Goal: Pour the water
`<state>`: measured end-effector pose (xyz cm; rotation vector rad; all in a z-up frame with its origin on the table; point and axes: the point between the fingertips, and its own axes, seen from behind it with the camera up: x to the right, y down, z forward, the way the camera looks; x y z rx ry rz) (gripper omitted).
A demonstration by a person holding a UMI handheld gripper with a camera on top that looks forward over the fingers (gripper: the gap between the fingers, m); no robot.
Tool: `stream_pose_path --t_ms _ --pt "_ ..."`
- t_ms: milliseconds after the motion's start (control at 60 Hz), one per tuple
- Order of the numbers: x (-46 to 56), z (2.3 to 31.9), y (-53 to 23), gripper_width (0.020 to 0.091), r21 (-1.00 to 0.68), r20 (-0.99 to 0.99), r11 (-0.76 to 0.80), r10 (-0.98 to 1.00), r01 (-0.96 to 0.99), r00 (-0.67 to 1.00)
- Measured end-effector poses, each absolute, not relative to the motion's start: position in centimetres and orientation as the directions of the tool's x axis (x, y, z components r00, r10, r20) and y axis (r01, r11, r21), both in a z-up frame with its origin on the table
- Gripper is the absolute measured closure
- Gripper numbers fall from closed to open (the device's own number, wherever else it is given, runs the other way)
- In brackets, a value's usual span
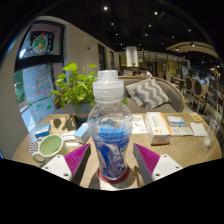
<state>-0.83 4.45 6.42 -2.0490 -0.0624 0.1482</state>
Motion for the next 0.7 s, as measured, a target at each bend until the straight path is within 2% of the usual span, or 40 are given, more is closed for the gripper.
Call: stream_pose_path --t_ms 33,150,267,400,567,700 --pt "-0.9 6.5 3.7 0.0259 -0.874 -0.086 -0.485 0.102 -0.026 0.991" --pt "-0.9 8.0 -0.3 0.0247 -0.845 -0.072 -0.533 0.063 -0.028 0.995" --pt "-1.1 11.0 -6.2 0.0249 -0.81 -0.035 -0.586 0.028 -0.012 0.999" --pt "-2.0 15.6 -13.3 0.0247 -0.787 -0.023 -0.616 -0.015 -0.028 1.0" --pt "-3.0 19.2 -19.6 0.0245 -0.786 -0.021 -0.616 -0.057 -0.052 0.998" --pt "-2.8 20.7 -21.8 0.0248 -0.79 0.018 -0.612 -0.077 -0.033 0.997"
